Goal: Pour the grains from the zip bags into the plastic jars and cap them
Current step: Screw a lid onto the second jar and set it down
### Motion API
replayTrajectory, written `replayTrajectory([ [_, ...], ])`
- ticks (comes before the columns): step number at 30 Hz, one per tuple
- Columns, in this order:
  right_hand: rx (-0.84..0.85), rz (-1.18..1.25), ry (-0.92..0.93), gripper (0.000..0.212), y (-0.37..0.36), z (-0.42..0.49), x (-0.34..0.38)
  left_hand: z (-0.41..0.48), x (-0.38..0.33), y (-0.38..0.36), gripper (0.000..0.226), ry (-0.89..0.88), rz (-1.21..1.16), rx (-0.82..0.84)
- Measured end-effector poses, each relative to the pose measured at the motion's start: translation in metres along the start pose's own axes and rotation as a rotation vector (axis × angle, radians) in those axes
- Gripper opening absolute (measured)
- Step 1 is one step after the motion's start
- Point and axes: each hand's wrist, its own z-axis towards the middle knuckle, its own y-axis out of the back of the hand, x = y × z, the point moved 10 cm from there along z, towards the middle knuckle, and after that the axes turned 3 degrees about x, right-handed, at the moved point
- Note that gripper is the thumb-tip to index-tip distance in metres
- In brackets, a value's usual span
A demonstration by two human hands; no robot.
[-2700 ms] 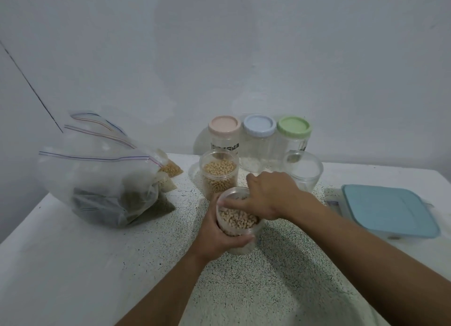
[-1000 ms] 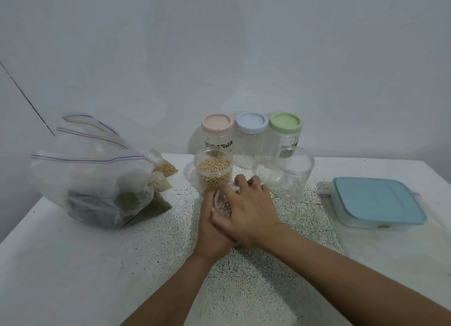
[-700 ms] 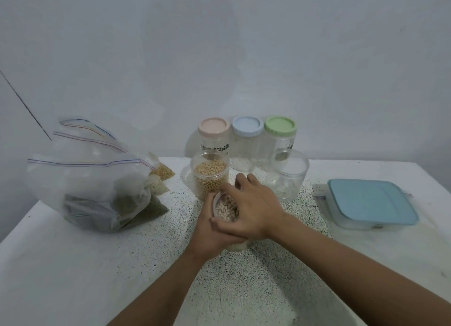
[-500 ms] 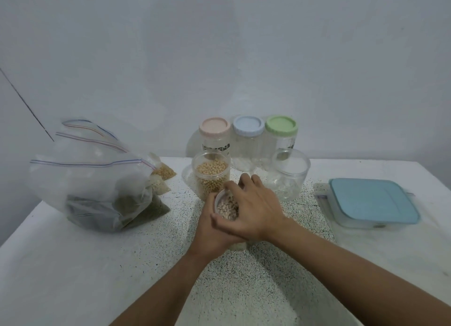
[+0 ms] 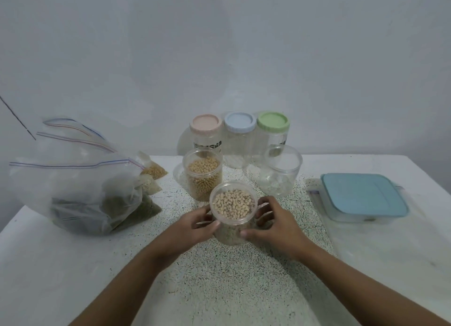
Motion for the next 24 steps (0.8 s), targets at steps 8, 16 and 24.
replayTrajectory([
  [8, -0.185, 0.145, -0.116, 0.039, 0.019, 0.014, -0.015, 0.039, -0.021, -0.019, 0.032, -0.045, -0.026, -0.222],
  [16, -0.272, 0.376, -0.221, 0.042, 0.017, 0.036, -0.013, 0.068, -0.033, -0.016, 0.051, -0.024, -0.110, -0.262],
  [24, -0.451, -0.228, 0.007, 0.009, 0.061, 0.025, 0.042, 0.071, -0.034, -0.013, 0.049, 0.017, -0.081, -0.260],
])
